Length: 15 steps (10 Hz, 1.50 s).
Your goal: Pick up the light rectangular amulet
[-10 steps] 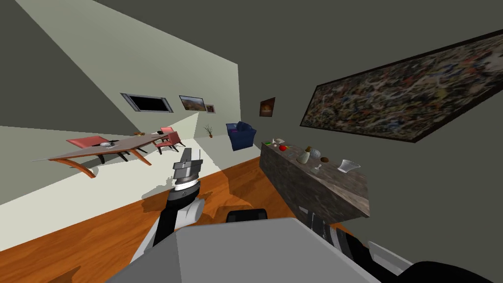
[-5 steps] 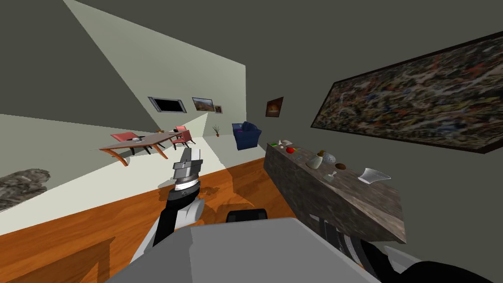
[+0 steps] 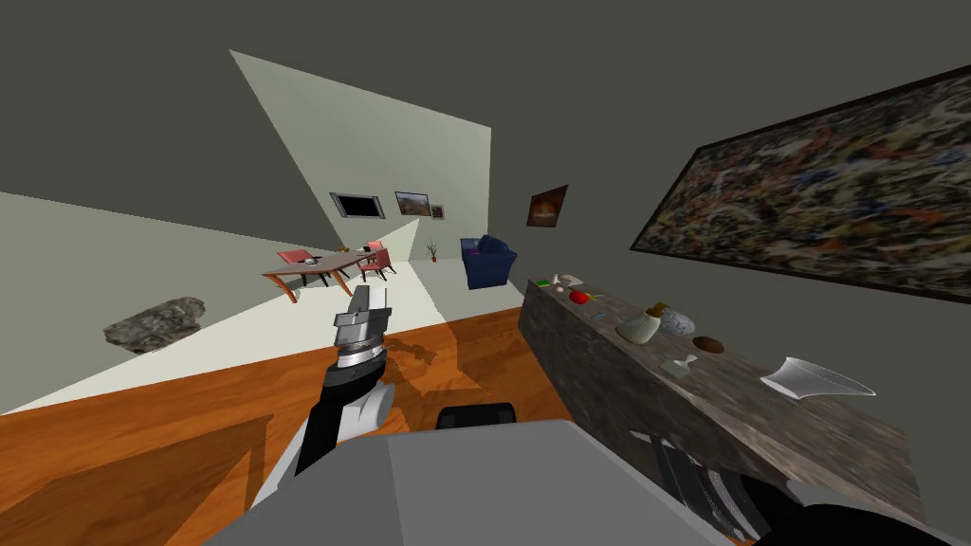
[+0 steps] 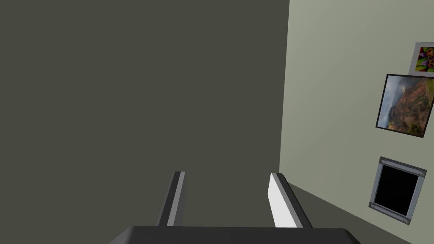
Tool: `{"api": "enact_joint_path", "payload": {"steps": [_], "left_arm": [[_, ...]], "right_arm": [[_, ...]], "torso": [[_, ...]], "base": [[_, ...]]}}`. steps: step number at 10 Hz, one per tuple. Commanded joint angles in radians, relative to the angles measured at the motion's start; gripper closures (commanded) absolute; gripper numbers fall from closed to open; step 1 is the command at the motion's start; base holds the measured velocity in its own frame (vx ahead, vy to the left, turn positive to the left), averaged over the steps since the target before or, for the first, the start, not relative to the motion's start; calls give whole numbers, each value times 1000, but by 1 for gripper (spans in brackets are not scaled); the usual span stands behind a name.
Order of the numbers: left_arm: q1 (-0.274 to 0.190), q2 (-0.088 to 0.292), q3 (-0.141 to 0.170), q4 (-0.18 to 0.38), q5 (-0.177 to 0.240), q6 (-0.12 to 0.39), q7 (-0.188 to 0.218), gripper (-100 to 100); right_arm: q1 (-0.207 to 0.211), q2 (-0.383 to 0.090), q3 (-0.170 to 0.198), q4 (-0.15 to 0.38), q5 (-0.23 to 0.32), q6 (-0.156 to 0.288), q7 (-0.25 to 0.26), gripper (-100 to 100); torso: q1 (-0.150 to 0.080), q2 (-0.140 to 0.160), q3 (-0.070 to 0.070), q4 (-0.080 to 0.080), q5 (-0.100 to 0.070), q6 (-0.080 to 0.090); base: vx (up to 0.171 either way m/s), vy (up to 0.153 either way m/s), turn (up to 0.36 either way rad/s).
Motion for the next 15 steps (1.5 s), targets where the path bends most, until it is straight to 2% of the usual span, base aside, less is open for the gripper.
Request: {"api": "enact_joint_path", "payload": {"steps": [1,3,4,5,6,8,10,12,14,15], "left_arm": [[0,0,0,0,0,0,0,0],[0,0,0,0,0,0,0,0],[0,0,0,0,0,0,0,0],[0,0,0,0,0,0,0,0],[0,0,0,0,0,0,0,0],[0,0,0,0,0,0,0,0],[0,0,0,0,0,0,0,0],[0,0,0,0,0,0,0,0],[0,0,0,0,0,0,0,0],[0,0,1,0,0,0,0,0]], "right_arm": [[-7,-32,15,14,14,10,16,-100],[-3,-100,54,76,58,23,76,-100],[-3,-117,54,76,58,23,76,-100],[-1,-154,73,104,79,30,103,-100],[-1,-154,73,105,79,30,103,-100],[2,-213,107,157,119,44,149,-100],[2,-213,107,157,119,44,149,-100],[2,-252,136,197,155,59,184,-100],[1,-265,148,213,171,66,198,-100],[0,-272,159,226,185,74,210,-100]], "torso": [[0,0,0,0,0,0],[-1,0,0,0,0,0],[-2,-1,-1,0,-1,0],[-3,-1,0,0,-1,1],[-4,-1,-1,0,-1,0],[-4,0,0,0,-1,0],[-7,0,0,0,-2,2],[-4,1,1,0,-1,1],[-15,1,1,0,-3,1],[-14,2,1,1,-4,2]], "base": [[28,-10,136],[39,-26,296],[37,-47,139],[49,-52,201],[36,-51,123],[37,-84,271],[14,-80,32],[16,-94,196],[-6,-235,166],[-20,-144,72]]}}
